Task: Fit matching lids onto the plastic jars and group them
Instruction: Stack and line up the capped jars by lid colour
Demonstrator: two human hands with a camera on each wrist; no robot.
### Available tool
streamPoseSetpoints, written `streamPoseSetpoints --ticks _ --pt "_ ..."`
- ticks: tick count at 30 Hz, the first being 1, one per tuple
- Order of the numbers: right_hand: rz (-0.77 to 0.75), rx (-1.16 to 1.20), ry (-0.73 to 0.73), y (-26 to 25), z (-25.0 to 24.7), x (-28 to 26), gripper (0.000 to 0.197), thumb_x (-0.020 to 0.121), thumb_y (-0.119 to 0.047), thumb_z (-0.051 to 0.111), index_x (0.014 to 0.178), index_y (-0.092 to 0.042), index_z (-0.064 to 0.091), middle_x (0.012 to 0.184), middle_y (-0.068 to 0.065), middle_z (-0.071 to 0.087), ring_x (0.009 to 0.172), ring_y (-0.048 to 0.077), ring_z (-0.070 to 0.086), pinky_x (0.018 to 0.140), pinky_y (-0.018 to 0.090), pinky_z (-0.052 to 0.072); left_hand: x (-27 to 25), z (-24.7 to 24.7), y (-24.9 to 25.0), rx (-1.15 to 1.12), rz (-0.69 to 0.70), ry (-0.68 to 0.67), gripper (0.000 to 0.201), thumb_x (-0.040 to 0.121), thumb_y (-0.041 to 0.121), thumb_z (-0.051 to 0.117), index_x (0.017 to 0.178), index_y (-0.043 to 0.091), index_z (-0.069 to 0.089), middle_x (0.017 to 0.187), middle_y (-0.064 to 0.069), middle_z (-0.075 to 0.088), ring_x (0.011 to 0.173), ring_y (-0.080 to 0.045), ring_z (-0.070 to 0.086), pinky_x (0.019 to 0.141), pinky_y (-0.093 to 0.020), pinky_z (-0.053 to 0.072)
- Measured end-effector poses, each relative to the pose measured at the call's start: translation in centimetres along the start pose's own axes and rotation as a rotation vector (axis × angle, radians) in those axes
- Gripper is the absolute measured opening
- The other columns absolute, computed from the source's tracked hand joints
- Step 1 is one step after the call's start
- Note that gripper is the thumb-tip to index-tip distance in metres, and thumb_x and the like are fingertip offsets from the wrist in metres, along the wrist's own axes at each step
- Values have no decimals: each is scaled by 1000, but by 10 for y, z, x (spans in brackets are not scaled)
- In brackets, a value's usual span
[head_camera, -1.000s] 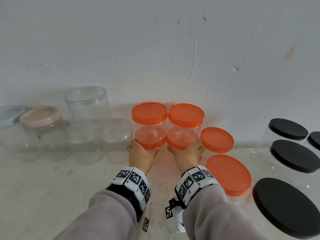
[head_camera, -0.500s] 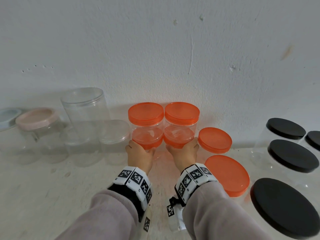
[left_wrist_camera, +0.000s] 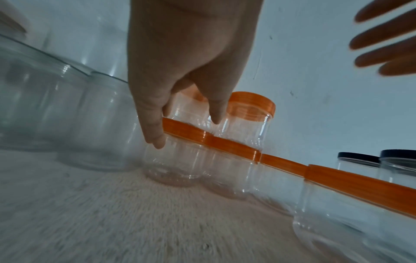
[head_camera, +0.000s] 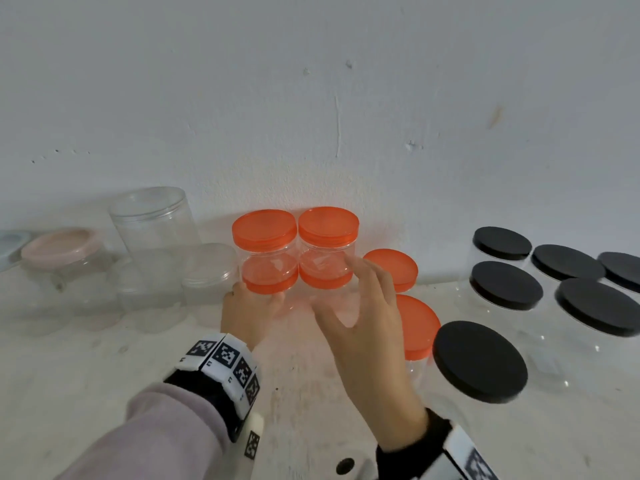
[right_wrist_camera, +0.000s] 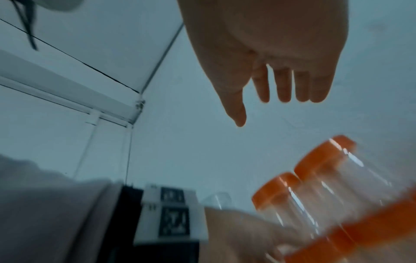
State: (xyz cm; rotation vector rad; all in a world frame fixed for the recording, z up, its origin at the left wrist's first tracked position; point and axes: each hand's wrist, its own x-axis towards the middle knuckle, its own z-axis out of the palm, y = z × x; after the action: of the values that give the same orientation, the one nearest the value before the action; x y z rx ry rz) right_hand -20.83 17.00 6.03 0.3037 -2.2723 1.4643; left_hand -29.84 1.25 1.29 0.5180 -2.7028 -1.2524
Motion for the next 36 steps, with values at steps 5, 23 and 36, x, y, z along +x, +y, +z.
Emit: streamPoseSetpoints --ticks 5,23,36 --pt "-81 -196 25 -7 -68 -23 34 84 -24 69 115 -37 59 115 -21 53 104 0 48 83 3 33 -28 0 9 63 139 -79 58 89 35 64 132 2 47 130 -10 54 124 -26 47 96 -31 36" --pt "248 -490 -12 74 -184 -52 64 74 -34 77 130 -30 47 124 -7 33 110 18 36 92 30 39 -91 91 83 236 379 -421 96 80 50 68 150 17 12 152 -7 17 140 -26 21 110 -40 27" --pt "288 -531 16 102 -208 -38 68 75 -37 77 135 -27 46 138 -2 31 114 17 32 95 33 40 -88 113 79 174 343 -382 116 64 52 81 149 22 8 149 -4 19 138 -24 24 111 -42 31"
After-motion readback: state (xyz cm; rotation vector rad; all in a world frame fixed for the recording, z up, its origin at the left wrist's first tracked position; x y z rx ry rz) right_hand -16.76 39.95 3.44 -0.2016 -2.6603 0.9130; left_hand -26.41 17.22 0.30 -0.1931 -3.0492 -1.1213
